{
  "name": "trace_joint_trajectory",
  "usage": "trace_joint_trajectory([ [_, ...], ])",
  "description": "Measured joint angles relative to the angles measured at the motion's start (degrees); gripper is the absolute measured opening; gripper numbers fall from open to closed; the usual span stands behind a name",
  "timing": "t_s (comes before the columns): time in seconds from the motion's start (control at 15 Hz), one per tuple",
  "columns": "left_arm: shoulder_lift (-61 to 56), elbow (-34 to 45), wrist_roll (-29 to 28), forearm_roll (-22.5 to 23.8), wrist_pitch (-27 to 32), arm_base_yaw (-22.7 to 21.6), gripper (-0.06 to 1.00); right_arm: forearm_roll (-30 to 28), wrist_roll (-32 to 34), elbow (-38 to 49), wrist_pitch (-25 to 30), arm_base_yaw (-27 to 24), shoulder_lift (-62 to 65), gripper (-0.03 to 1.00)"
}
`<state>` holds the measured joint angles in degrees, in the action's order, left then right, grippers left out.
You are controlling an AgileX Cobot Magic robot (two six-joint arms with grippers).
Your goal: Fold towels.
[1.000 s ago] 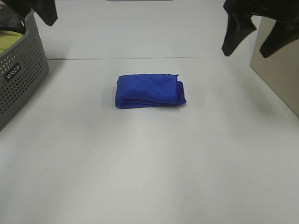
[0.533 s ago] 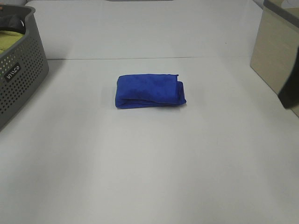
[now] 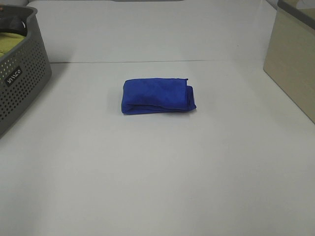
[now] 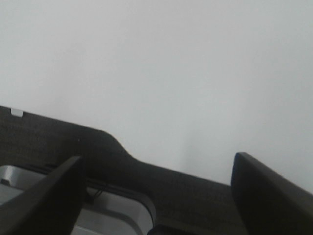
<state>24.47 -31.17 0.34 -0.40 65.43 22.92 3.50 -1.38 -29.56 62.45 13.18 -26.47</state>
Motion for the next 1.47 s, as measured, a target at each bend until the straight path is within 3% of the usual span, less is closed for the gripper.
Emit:
trace_joint_trajectory([
  [0.27, -7.7, 2.1, 7.0, -3.9, -4.6, 0.0, 0.54, -0.1, -1.3, 0.5, -1.3, 0.0, 8.8, 0.77],
  [0.93, -8.8, 2.2, 7.5, -4.0, -4.9, -0.2, 0.54, -0.1, -1.4, 0.7, -1.4, 0.0, 10.4, 0.77],
  [1.07, -12.1, 2.2, 7.5, -4.1, -5.0, -4.3, 0.54, -0.1, -1.4, 0.7, -1.4, -0.1, 10.4, 0.77],
  [1.2, -19.5, 2.2, 7.5, -4.1, -5.1, -12.5, 0.54, -0.1, -1.4, 0.7, -1.4, -5.1, 12.6, 0.77],
  [1.47, -24.6, 2.2, 7.5, -4.1, -5.1, -18.6, 0.54, 0.1, -1.4, 0.7, -1.8, -12.3, 22.3, 0.77],
])
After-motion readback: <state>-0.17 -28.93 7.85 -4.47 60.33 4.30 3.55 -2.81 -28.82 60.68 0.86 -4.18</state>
